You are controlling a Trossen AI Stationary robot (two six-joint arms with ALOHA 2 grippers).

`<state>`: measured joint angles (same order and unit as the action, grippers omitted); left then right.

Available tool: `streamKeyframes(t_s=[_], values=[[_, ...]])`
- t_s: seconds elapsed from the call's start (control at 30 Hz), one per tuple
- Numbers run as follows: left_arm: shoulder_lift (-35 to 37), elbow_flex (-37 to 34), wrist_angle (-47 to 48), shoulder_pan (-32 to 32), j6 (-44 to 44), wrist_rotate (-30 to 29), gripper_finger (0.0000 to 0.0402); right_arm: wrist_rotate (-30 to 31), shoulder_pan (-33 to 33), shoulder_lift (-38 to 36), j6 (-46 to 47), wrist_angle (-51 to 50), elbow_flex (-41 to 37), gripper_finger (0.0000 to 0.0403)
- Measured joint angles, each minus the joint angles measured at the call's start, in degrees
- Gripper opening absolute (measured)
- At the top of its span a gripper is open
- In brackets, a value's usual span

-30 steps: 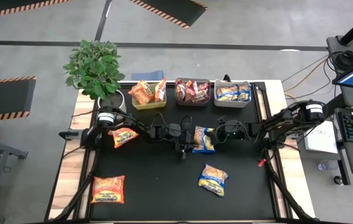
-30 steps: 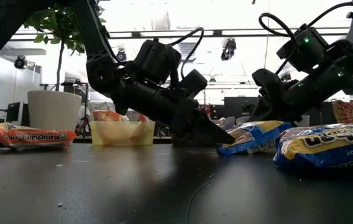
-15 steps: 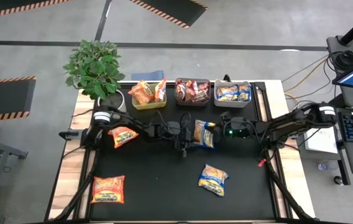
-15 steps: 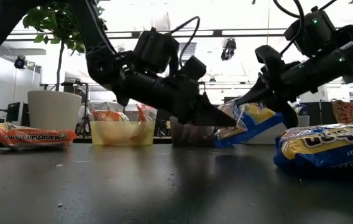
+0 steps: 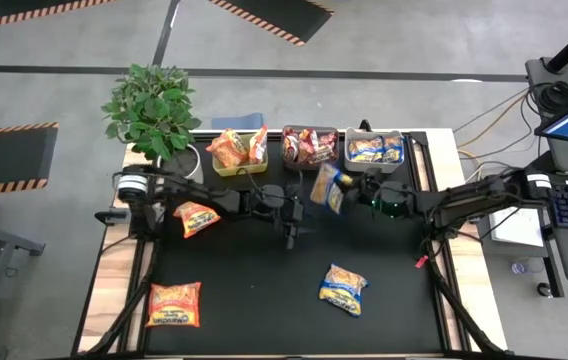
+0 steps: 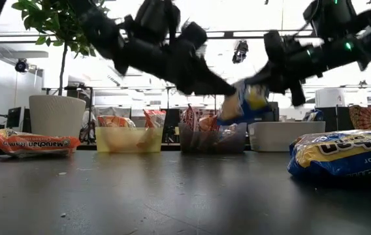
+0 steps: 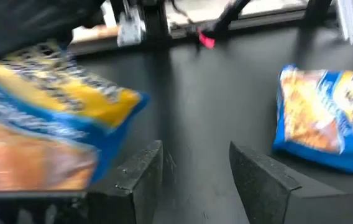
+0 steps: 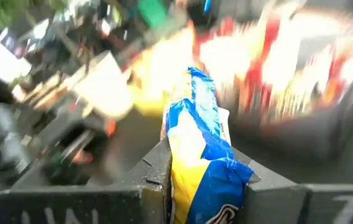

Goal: Sort Maruchan noodles
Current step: Put the top blue noodle pack into the white bin

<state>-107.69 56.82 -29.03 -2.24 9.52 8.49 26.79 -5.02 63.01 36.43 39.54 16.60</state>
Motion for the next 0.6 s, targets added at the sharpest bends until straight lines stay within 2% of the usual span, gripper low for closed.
streamKeyframes(t_s=[0.17,0.3,0.43,0.5,0.6], values=[[6.4,0.0,4.7,0.0,0.5,-0.3,0.0176,11.1,-0.6,-3.9,-12.5,-5.8,6.3,0.0071],[11.2,0.0,7.9,0.0,0.5,-0.4,0.0176,22.7,-1.6,-4.7,-19.0,-17.9,13.7,0.007],[14.9,0.0,10.4,0.0,0.5,-0.5,0.0176,32.5,-4.3,-3.5,-20.6,-31.0,20.5,0.0069],[16.5,0.0,10.8,0.0,0.5,-0.5,0.0176,34.8,-6.4,-2.3,-20.5,-34.8,22.5,0.0068],[18.4,-0.1,11.2,0.0,0.5,-0.5,0.0176,34.7,-10.1,-0.2,-20.5,-35.5,23.1,0.0068]])
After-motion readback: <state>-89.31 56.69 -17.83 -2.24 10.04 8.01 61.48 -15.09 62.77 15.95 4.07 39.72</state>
